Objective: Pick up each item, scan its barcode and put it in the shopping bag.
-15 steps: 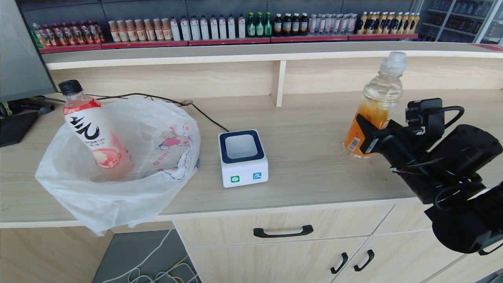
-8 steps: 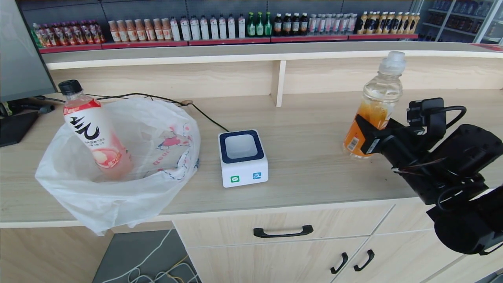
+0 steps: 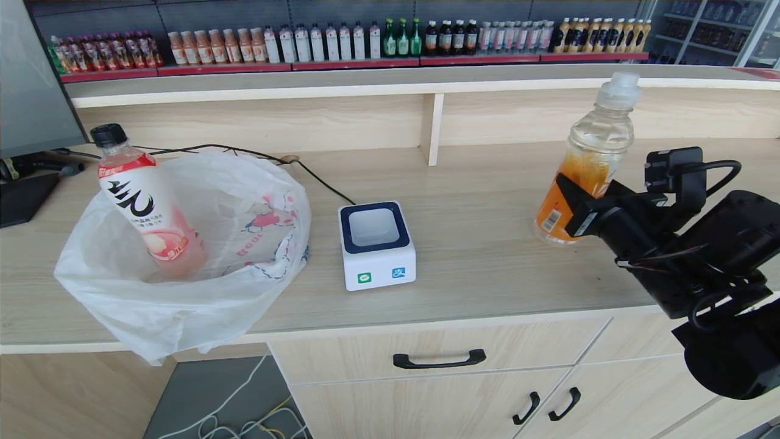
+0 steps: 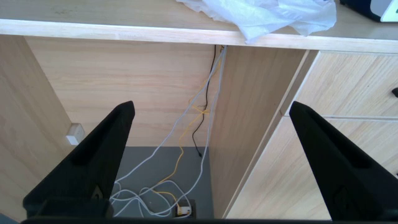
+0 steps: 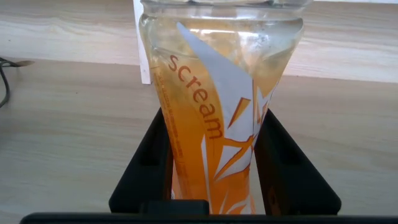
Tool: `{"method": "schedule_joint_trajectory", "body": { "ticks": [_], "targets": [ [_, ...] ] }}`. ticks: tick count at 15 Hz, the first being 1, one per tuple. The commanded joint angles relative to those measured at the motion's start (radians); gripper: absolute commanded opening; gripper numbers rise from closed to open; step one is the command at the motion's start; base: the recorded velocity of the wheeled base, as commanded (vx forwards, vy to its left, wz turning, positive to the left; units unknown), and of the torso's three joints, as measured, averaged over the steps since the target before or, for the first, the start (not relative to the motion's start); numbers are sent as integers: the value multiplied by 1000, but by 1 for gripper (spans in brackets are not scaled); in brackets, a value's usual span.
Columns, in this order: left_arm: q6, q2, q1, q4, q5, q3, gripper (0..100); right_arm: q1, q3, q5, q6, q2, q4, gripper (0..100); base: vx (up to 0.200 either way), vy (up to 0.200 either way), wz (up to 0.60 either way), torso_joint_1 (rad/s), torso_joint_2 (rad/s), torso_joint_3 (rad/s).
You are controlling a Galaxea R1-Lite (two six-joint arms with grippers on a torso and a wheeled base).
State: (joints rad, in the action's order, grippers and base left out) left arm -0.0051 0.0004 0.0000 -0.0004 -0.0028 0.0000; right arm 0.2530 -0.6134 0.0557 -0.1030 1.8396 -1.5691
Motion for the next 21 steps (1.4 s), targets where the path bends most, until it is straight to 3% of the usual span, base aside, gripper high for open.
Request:
{"method": "schedule_joint_trajectory", "body": {
  "ticks": [1, 6, 9, 14, 19, 21],
  "targets": [
    [-1, 0, 0, -1, 0, 0, 100, 5, 4, -1, 0, -22, -2, 0, 0, 0, 0, 0, 0, 0],
    [-1, 0, 0, -1, 0, 0, 100, 37, 24, -14, 25, -71, -2, 0, 0, 0, 0, 0, 0, 0],
    [-1, 0, 0, -1, 0, 0, 100, 121, 80, -14, 80, -115, -2, 0, 0, 0, 0, 0, 0, 0],
    [-1, 0, 0, -1, 0, 0, 100, 414, 215, -14, 210, -227, -2, 0, 0, 0, 0, 0, 0, 0],
    [1, 0, 0, -1, 0, 0, 100, 454, 193, -48, 281, -247, -2, 0, 0, 0, 0, 0, 0, 0],
    [1, 0, 0, -1, 0, 0, 100, 462, 210, -68, 373, -257, -2, 0, 0, 0, 0, 0, 0, 0]
  ]
}}
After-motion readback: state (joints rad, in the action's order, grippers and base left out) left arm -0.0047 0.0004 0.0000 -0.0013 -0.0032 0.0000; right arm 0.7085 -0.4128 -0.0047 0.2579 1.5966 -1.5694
